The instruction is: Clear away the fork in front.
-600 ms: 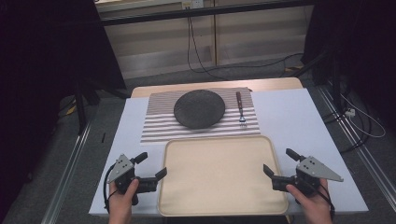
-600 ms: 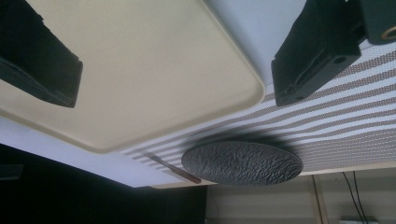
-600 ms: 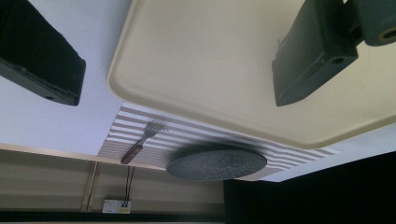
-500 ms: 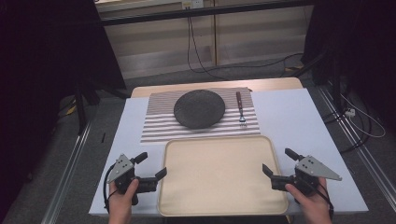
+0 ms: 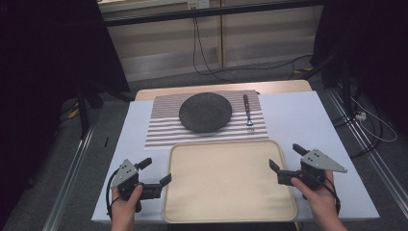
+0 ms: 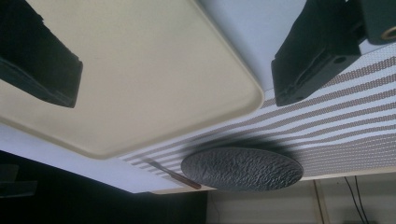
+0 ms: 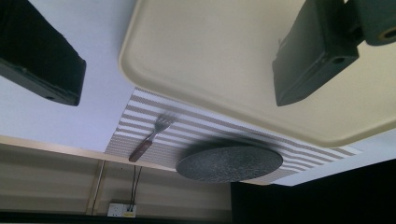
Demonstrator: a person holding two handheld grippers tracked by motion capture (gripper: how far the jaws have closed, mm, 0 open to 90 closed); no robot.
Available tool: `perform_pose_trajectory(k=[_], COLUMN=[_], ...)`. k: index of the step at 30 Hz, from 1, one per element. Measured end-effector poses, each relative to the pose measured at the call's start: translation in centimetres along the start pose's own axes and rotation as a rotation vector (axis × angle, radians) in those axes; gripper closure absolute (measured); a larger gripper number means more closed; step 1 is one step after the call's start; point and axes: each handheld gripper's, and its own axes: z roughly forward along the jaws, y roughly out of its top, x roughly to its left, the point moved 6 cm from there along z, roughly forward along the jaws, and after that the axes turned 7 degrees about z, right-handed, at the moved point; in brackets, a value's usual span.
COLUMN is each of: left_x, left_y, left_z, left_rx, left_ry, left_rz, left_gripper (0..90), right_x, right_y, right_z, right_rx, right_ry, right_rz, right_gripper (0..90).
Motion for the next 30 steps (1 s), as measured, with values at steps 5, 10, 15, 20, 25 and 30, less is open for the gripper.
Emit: perform_pose_trajectory(k=[5,10,15,20,25,30], left_x=[0.0,-0.1,-0.2,-0.2,-0.2,-0.3], left_y=[0.2,0.1,0.2,0.3,0.2,0.1], left_z=[0.1,0.5,0.6,0.6,0.7,0.7], left_rx=[-0.004,0.007,0.001,0.004,0.002,0.007], left_ry=[-0.008,-0.025,-0.031,-0.037,-0.037,-0.038], left_rz=[0.003,0.009,0.006,0.010,0.008,0.008], left_gripper=[2.2,2.2,2.2,2.2,2.2,2.2], right_x=[-0.4,-0.7,-1.0,-1.8,-2.4,-2.9], right_y=[1.5,2.8,3.3,3.9,4.3,4.6], right_z=[1.9,4.1,6.0,7.7,9.3,11.2], right_rx=[0.022,0.024,0.032,0.039,0.079,0.106], right_ry=[-0.013,-0.025,-0.032,-0.054,-0.061,-0.073], right_rz=[-0.004,-0.016,0.000,0.007,0.018,0.012], right_gripper=[3.5,3.4,3.5,4.1,4.9,3.6])
